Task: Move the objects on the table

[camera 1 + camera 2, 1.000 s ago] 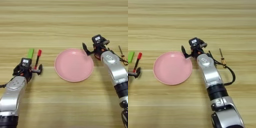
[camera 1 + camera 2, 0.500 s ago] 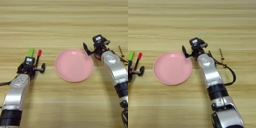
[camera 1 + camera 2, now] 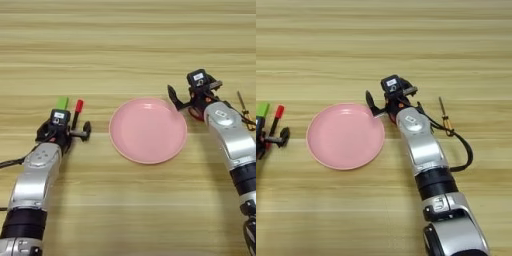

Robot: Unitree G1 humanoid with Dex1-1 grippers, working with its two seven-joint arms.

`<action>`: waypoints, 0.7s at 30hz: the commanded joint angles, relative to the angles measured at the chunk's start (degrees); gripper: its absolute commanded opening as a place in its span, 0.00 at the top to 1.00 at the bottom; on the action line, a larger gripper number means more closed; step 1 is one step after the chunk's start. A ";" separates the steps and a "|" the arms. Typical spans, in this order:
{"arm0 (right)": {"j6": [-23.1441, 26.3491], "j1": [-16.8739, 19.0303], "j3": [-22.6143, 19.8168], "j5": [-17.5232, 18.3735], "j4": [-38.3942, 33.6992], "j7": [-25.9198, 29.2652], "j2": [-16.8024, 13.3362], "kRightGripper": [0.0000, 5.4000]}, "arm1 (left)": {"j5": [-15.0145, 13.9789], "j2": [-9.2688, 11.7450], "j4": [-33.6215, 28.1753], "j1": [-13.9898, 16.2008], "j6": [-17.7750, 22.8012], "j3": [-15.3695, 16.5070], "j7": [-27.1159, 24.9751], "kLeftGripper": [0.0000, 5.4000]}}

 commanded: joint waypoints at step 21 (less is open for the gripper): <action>0.09 -1.63 -0.70 0.57 0.60 -0.42 -0.44 0.00 | 0.41 0.20 2.94 1.12 1.08 -0.04 -0.15 0.37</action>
